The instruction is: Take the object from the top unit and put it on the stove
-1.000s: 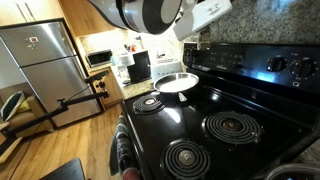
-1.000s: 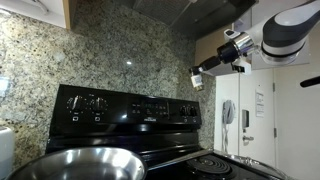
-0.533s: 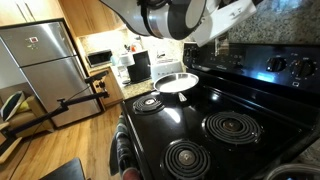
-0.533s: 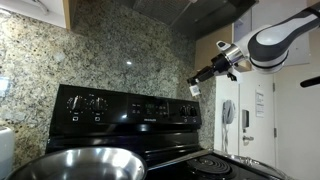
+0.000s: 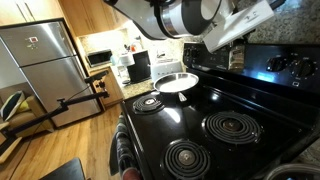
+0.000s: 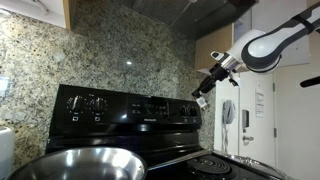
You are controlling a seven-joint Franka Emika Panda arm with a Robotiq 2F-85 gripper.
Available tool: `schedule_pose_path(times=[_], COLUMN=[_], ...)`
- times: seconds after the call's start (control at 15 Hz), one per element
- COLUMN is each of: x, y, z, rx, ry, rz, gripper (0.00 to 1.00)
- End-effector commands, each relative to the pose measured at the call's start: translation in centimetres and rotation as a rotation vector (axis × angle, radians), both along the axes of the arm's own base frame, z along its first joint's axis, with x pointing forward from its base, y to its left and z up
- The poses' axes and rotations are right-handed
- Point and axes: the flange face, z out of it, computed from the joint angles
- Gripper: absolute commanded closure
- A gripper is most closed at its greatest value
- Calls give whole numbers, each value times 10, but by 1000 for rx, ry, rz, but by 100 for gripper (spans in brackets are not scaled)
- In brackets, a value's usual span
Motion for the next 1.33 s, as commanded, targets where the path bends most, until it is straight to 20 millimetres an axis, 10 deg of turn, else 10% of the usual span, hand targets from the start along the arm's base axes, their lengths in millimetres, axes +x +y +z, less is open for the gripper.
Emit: schedule_pose_path(times=[0.0,0.6,0.67,1.13,1.2,1.27], x=[6,6,2,3,4,7], y=[12,55,50,52,50,47], z=[9,3,3,-2,1,-2], rx=[-41,-76,-74,-68,-62,-82], ry=[99,238,229,232,237,218], rz=[-36,53,43,60,68,71], gripper=[68,68,43,43,68,68])
